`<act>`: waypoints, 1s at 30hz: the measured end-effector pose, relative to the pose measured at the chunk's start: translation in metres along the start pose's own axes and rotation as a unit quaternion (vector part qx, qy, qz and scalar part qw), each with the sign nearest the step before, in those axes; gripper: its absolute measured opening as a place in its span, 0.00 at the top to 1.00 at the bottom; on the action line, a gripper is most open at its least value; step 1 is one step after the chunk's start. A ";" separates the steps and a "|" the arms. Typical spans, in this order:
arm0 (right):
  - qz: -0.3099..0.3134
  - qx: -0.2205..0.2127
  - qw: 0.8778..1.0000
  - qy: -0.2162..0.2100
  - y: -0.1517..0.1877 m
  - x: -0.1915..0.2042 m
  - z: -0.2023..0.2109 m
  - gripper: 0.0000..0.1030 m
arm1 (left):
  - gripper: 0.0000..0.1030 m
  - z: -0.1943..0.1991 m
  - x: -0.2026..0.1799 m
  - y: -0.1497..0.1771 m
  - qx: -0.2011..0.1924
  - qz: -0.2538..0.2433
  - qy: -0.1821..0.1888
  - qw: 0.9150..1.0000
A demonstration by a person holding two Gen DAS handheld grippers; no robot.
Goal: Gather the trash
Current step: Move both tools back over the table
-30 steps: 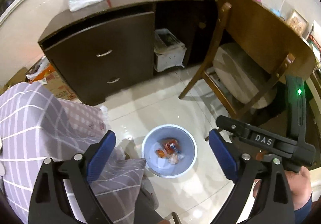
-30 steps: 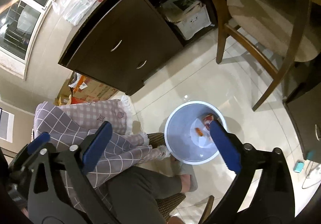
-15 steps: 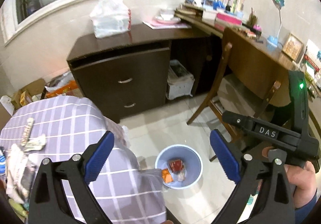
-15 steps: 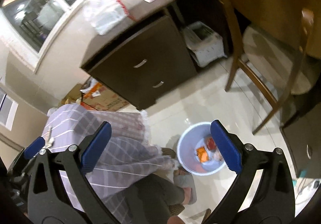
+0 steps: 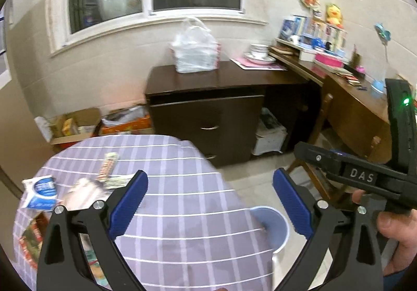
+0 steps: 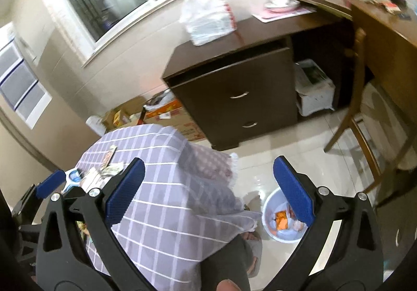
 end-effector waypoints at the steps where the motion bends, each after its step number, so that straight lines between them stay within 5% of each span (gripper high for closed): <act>1: 0.012 -0.005 1.000 -0.003 0.000 0.010 0.001 0.06 | 0.08 0.004 0.006 0.000 -0.002 0.000 -0.010 1.000; 12: 0.121 0.019 0.991 -0.061 0.023 0.113 -0.009 0.06 | 0.08 0.047 0.095 0.016 -0.015 0.023 -0.125 0.992; 30: 0.169 0.080 0.976 -0.109 0.072 0.176 -0.043 0.06 | 0.08 0.120 0.242 0.091 0.017 0.119 -0.286 0.951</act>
Point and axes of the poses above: each gripper's, at about its wrist camera, not at the fingertips, and z roughly against the way its jaws point, x to its left, y to its underside, the point moved 4 cm from there along -z, roughly the way its jaws point, and after that the axes turned 15 degrees about -x, right-handed, at the moved point
